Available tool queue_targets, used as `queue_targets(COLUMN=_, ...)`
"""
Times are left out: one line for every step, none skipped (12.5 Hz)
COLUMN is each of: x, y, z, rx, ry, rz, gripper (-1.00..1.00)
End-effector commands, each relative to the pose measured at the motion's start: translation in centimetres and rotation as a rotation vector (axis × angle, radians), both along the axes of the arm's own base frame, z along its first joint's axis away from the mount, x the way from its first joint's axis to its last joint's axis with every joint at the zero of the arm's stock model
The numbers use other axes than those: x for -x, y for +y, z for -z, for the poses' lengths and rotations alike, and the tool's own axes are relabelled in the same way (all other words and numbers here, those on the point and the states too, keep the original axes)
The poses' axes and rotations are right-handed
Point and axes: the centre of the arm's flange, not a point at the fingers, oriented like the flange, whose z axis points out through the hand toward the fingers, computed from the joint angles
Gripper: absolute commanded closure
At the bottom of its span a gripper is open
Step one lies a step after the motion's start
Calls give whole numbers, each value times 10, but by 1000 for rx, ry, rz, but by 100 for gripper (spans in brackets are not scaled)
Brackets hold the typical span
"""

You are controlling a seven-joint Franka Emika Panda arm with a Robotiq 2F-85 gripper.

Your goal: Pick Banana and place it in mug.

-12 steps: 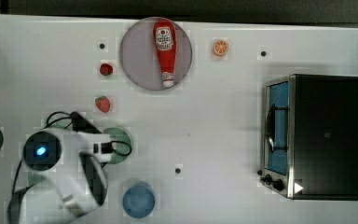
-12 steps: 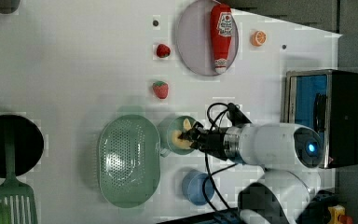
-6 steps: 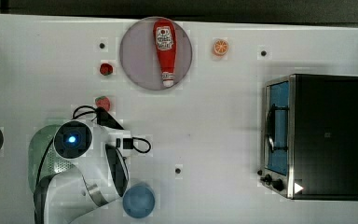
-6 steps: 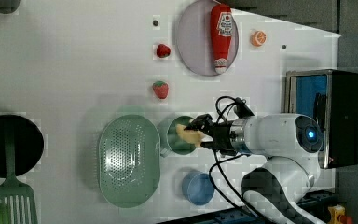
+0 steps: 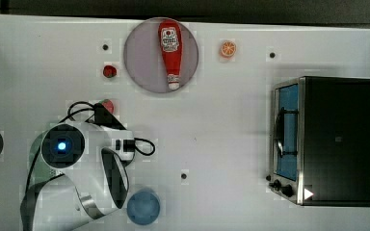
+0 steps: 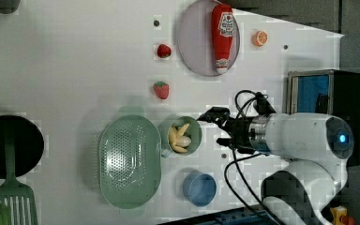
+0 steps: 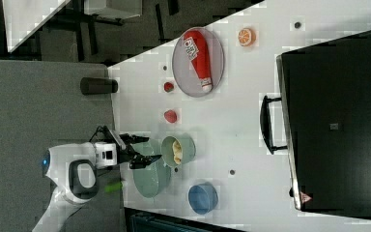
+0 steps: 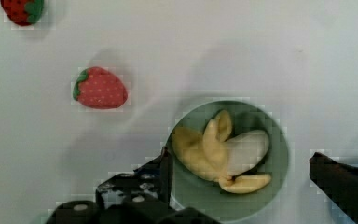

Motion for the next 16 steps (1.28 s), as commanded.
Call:
queue_targets(x=-21, y=-40, z=-69, rx=12, ry=-30, rz=80, gripper=-100)
queue_targets(x=-24, y=-57, z=-97, rx=22, ry=-20, rz=69, gripper=-100)
queue_targets(x=-28, y=-76, z=-125, rx=25, ry=-19, rz=66, gripper=-100)
queue_targets(x=-32, y=-97, z=-152, rx=21, ry=-27, rz=86, gripper=-100)
queue_targets(x=-35, y=-121, z=-179, rx=15, ry=-37, rz=109, gripper=-100)
queue_targets(x=-35, y=-143, z=-202, rx=8, ry=-41, rz=126, gripper=-100)
queue_targets(x=-33, y=-163, z=-222, rx=1, ry=-41, rz=145, gripper=-100)
queue_targets(x=-31, y=-182, z=-240, rx=-5, ry=-50, rz=156, gripper=-100)
queue_targets(x=-28, y=-200, z=-255, rx=-9, ry=-60, rz=160, gripper=-100)
queue_targets(x=-24, y=-217, z=-266, rx=-14, ry=-60, rz=164, gripper=-100)
queue_targets(x=-20, y=-233, z=-274, rx=-21, ry=-67, rz=167, gripper=-100)
queue_targets(x=-18, y=-246, z=-279, rx=-24, ry=-79, rz=149, gripper=-100)
queue_targets(x=-16, y=-258, z=-279, rx=-16, ry=-72, rz=118, gripper=-100)
queue_targets(x=-14, y=-265, z=-277, rx=-15, ry=-59, rz=102, gripper=-100)
queue_targets(x=-14, y=-268, z=-276, rx=-16, ry=-54, rz=108, gripper=-100)
queue_targets(x=-13, y=-269, z=-273, rx=-16, ry=-39, rz=109, gripper=-100)
